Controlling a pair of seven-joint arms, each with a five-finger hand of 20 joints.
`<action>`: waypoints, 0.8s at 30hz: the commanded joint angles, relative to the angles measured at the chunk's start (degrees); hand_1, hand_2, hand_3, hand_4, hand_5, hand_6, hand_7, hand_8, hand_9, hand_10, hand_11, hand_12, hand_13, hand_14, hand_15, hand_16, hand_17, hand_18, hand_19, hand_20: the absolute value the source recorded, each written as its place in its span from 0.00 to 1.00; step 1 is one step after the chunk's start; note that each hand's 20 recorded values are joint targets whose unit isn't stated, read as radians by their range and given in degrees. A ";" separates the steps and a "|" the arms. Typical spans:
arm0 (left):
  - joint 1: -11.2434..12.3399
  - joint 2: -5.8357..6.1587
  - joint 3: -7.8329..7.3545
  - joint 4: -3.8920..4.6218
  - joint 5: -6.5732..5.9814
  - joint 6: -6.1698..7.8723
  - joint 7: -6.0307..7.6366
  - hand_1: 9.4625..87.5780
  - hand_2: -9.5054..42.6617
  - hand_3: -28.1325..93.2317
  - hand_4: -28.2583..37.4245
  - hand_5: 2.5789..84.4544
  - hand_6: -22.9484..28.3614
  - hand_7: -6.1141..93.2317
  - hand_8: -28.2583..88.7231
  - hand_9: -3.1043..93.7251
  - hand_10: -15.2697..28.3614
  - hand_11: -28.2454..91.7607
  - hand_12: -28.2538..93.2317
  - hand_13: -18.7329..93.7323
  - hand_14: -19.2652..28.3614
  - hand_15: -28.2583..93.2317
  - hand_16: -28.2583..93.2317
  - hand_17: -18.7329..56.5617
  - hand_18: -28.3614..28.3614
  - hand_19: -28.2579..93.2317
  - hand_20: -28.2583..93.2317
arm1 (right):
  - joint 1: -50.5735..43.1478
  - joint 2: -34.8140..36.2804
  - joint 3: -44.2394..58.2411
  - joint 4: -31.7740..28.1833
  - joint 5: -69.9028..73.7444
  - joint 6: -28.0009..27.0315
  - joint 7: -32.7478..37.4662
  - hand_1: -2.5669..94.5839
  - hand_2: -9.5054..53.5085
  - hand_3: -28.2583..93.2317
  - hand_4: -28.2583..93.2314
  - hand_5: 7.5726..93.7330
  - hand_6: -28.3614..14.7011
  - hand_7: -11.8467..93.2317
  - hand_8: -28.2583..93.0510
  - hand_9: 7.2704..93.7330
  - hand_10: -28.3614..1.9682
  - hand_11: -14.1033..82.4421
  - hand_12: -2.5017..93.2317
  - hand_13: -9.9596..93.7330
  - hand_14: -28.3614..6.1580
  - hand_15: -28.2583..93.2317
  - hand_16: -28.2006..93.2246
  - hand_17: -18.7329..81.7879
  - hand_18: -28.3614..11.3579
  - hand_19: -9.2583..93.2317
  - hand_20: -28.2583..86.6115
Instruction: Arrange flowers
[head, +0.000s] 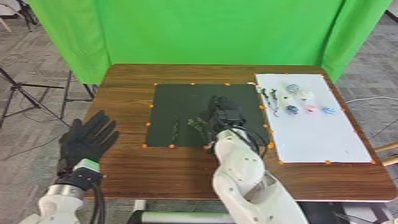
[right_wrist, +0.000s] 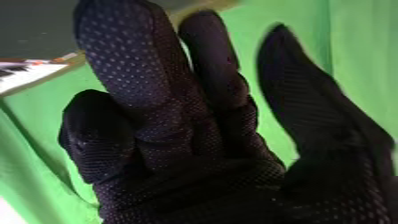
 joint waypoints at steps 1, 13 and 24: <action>1.71 -0.65 -0.92 -0.65 -0.73 0.42 1.51 0.18 0.35 0.83 0.00 0.43 0.56 0.20 0.17 0.35 0.60 0.37 0.32 0.35 0.66 0.45 0.18 0.17 0.73 0.49 0.33 | -3.10 3.64 2.15 -2.03 1.70 -3.32 1.43 0.46 0.25 0.83 0.06 0.60 0.50 0.74 0.45 0.87 0.29 0.34 0.23 0.93 0.52 0.55 0.44 0.77 0.22 1.00 0.61; 3.30 -0.72 -0.63 -1.46 -1.49 0.30 4.19 0.18 0.35 0.83 0.00 0.43 0.56 0.20 0.17 0.35 0.60 0.37 0.32 0.35 0.66 0.45 0.18 0.17 0.73 0.49 0.33 | -3.90 12.36 15.41 5.26 -1.35 16.73 6.68 0.33 0.21 0.87 0.09 0.61 0.41 0.33 0.17 0.71 0.23 0.33 0.21 0.81 0.41 0.60 0.43 0.69 0.13 1.00 0.59; 3.73 -1.12 -0.23 -1.53 -1.94 0.59 4.01 0.18 0.35 0.83 0.00 0.43 0.56 0.20 0.17 0.35 0.60 0.37 0.32 0.35 0.66 0.45 0.18 0.17 0.73 0.49 0.33 | 5.12 12.88 13.03 14.49 3.36 16.22 6.53 0.36 0.01 0.83 0.03 0.61 0.39 0.25 0.17 0.64 0.22 0.29 0.18 0.81 0.45 0.63 0.43 0.69 0.12 1.00 0.59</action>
